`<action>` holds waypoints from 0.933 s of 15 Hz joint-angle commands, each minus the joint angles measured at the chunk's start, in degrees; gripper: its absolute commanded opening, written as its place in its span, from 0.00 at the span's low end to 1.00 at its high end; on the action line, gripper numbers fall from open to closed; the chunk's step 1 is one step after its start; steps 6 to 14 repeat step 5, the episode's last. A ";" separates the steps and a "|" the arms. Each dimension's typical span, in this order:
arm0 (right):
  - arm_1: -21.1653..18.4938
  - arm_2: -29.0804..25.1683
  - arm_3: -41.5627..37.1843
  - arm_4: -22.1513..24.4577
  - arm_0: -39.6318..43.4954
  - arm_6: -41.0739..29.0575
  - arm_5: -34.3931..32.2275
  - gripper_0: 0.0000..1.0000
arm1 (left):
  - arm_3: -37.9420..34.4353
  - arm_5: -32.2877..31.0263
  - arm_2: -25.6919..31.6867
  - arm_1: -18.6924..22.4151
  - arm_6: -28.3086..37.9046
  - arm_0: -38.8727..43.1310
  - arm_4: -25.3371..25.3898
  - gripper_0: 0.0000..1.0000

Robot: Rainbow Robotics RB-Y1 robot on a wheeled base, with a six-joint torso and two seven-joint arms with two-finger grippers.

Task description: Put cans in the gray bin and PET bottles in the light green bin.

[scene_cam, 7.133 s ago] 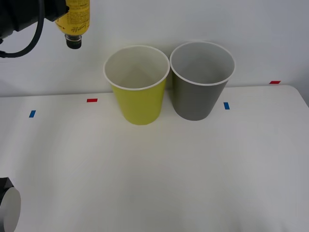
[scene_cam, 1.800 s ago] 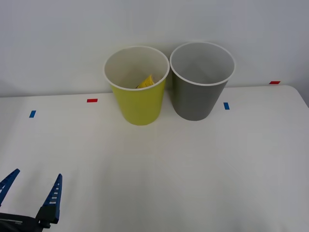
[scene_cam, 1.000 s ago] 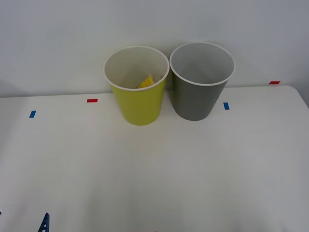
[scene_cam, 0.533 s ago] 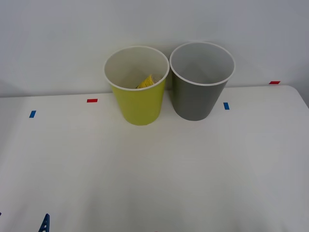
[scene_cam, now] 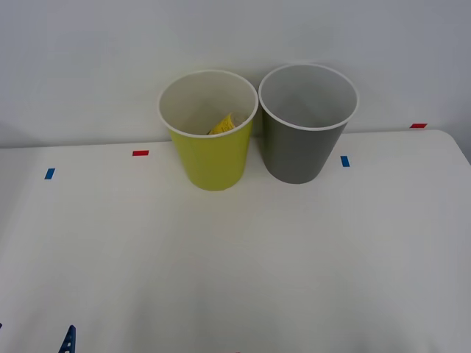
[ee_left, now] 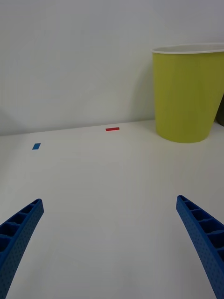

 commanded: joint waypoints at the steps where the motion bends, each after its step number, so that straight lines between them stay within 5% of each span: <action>1: 0.00 0.00 0.00 0.00 0.00 0.00 0.00 1.00 | 0.00 0.02 0.00 0.00 0.00 0.00 0.00 0.97; 14: 0.00 0.00 0.00 0.00 0.00 0.00 0.00 1.00 | 0.00 0.02 0.00 0.00 0.00 0.00 0.00 0.97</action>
